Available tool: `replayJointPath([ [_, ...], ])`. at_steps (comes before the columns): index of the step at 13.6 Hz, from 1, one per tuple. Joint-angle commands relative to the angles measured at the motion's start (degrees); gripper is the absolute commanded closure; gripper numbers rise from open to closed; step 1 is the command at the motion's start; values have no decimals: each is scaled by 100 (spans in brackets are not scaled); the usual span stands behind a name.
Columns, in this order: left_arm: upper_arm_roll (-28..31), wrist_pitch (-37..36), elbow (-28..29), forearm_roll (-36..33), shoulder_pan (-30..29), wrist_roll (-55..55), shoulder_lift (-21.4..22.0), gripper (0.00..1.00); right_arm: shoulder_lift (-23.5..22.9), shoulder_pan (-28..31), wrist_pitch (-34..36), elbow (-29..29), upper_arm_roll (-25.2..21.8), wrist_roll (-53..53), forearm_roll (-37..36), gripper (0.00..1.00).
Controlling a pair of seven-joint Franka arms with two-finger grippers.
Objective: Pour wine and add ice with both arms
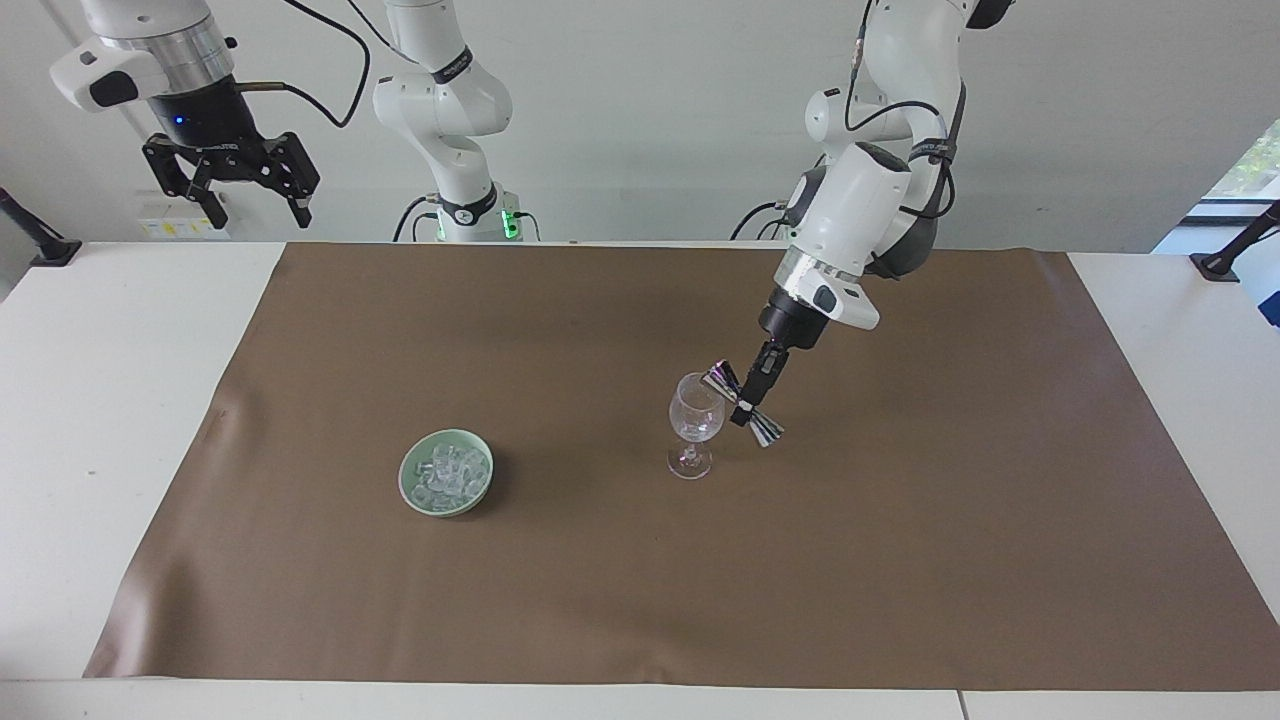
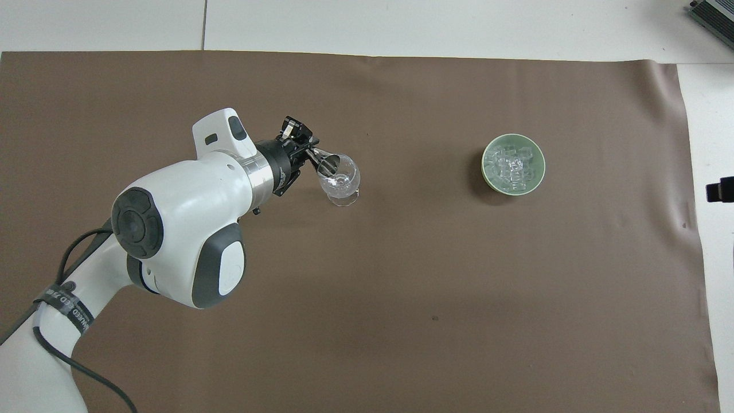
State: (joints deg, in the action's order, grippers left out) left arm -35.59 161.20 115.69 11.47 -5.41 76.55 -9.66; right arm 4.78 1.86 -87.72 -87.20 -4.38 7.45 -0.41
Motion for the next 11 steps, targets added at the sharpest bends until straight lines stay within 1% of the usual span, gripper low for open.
replayJointPath([
  [1, 70, -115, -240, -206, 75, 106, -115, 100, 49, 8, 45, -43, -19, 90, 111, 0],
  [3, 70, -115, -257, -267, 75, 106, -176, 100, 49, 8, 45, -43, -19, 90, 111, 0],
  [11, 70, -115, -249, -575, 75, 106, -176, 100, 49, 8, 45, -43, -19, 90, 111, 0],
])
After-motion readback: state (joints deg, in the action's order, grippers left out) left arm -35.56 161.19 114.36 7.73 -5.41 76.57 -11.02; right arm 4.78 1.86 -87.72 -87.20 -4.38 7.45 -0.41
